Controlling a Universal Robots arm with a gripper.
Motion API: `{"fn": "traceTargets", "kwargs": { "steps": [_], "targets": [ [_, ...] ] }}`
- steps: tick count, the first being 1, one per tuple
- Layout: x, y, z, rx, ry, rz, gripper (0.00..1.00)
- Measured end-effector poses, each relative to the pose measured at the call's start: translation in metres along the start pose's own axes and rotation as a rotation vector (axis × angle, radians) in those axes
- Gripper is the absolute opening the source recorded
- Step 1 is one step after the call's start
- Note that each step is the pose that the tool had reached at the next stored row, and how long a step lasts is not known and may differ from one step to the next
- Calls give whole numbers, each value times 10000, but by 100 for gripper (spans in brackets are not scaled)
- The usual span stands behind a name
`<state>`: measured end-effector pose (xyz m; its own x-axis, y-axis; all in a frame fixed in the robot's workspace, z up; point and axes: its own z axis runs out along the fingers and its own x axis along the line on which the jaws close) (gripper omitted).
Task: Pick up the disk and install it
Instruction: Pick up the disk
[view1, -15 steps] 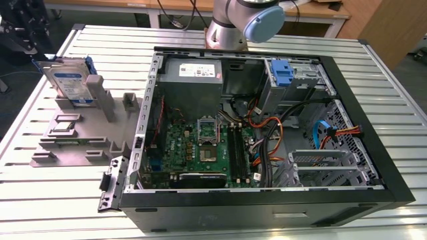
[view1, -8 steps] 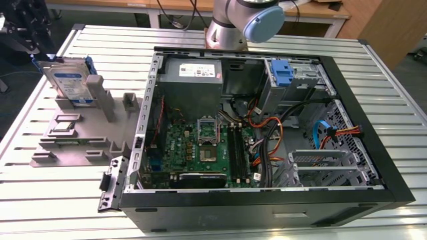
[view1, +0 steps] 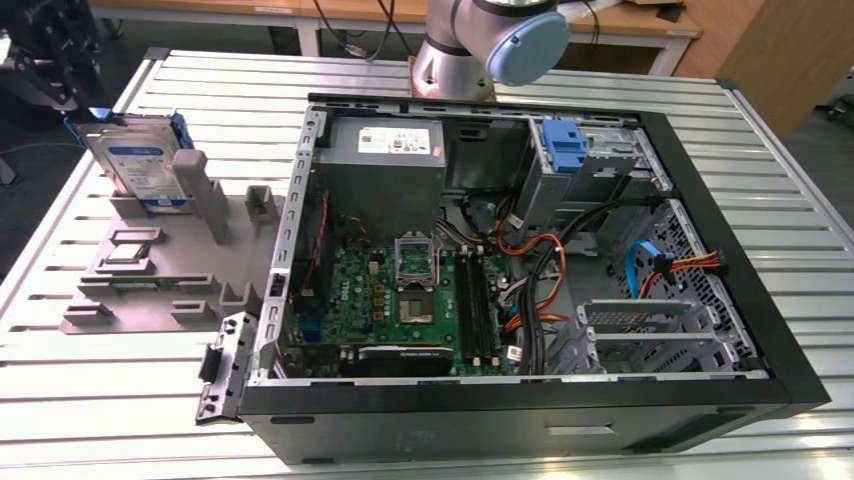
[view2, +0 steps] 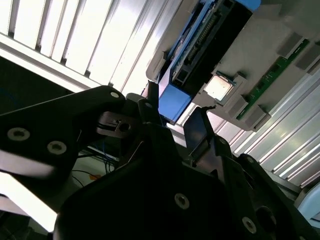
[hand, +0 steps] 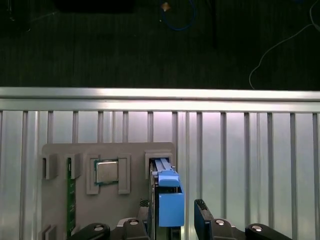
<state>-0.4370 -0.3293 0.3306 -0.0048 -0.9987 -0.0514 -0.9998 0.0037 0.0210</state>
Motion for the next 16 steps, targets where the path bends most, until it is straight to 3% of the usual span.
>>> {"fn": "traceTargets", "kwargs": {
  "steps": [8,16],
  "targets": [
    [5,36,93,-10,7,-360,47],
    [16,34,180,37,14,-402,47]
  ]
}}
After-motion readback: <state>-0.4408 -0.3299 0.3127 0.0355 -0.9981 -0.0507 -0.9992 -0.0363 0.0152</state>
